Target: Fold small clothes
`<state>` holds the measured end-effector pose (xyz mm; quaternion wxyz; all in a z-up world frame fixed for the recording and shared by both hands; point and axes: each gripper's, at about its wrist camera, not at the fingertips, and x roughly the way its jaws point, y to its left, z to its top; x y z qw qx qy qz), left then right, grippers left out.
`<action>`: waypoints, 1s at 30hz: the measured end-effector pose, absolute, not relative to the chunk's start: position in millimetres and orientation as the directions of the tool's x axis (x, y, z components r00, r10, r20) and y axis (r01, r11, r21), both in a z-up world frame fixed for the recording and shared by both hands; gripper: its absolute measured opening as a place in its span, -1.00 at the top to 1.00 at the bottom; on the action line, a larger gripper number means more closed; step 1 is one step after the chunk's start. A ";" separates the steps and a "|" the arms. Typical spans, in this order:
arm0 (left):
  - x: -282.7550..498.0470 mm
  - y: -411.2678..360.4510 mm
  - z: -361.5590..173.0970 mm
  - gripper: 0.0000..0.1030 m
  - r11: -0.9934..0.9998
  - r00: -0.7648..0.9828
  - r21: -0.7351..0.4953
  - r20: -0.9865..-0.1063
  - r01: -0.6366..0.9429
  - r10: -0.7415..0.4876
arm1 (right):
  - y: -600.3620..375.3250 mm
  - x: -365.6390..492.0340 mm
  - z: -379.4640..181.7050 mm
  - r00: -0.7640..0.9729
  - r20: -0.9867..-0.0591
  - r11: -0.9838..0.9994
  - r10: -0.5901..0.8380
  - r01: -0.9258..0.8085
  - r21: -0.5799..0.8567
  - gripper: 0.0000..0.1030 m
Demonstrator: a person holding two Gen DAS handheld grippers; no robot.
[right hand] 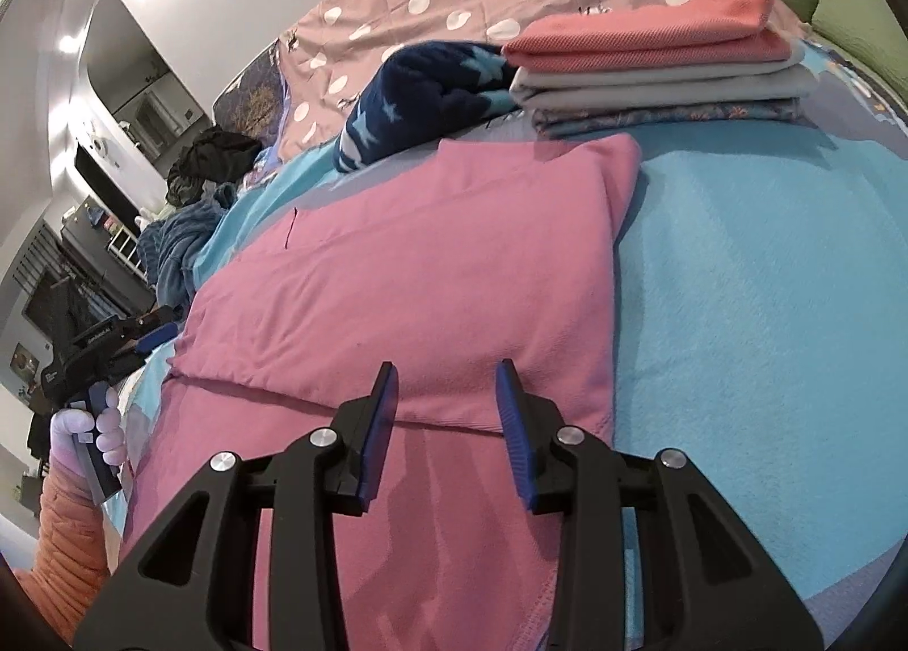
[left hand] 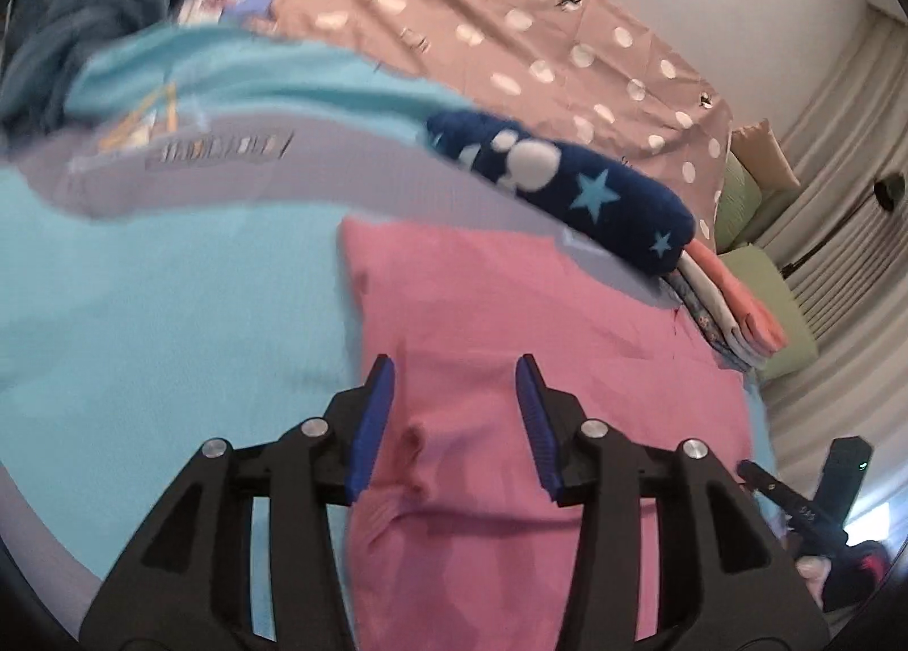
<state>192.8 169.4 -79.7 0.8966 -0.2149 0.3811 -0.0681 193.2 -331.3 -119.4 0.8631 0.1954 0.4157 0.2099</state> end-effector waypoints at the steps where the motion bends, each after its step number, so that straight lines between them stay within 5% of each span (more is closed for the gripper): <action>1: 194.2 160.0 -72.2 0.15 0.904 0.707 -0.428 -0.642 -0.010 -0.296 | -334.2 192.6 -117.2 0.579 -0.630 0.837 0.518 -0.193 0.511 0.29; 5: 209.1 114.4 -61.8 0.12 0.913 0.671 -0.393 -0.648 0.111 -0.361 | -353.9 192.9 -116.8 0.609 -0.633 0.847 0.478 -0.131 0.515 0.29; 9: 232.0 59.6 -105.7 0.02 0.925 0.525 -0.348 -0.765 0.150 -0.373 | -380.5 196.8 -124.1 0.616 -0.630 0.822 0.473 -0.051 0.568 0.29; 12: 219.1 25.6 -103.9 0.04 0.973 0.595 -0.137 -0.772 0.188 -0.224 | -399.3 215.2 -127.6 0.589 -0.605 0.765 0.536 -0.036 0.643 0.29; 17: 197.9 -23.8 -55.1 0.04 0.881 0.566 -0.286 -0.682 0.377 -0.463 | -421.2 280.1 -139.0 0.508 -0.633 0.739 0.585 -0.011 0.674 0.29; 20: 182.0 -84.2 -56.5 0.04 0.746 0.383 -0.417 -0.667 0.520 -0.639 | -424.6 305.1 -145.5 0.475 -0.614 0.699 0.631 -0.003 0.715 0.29; 26: 176.2 -159.8 -99.5 -0.01 0.702 0.250 -0.434 -0.721 0.565 -0.647 | -422.4 319.0 -151.1 0.449 -0.582 0.659 0.678 -0.022 0.752 0.29; 27: 180.4 -165.6 -102.3 -0.01 0.715 0.276 -0.423 -0.717 0.556 -0.640 | -422.8 320.3 -151.8 0.444 -0.582 0.658 0.681 -0.023 0.752 0.34; 29: 189.8 -171.1 -101.4 -0.01 0.728 0.303 -0.425 -0.708 0.538 -0.637 | -420.8 324.0 -149.0 0.451 -0.591 0.676 0.669 -0.040 0.735 0.88; 30: 190.4 -171.7 -100.6 0.03 0.734 0.317 -0.424 -0.704 0.531 -0.636 | -421.5 325.9 -145.6 0.469 -0.595 0.689 0.653 -0.042 0.723 0.91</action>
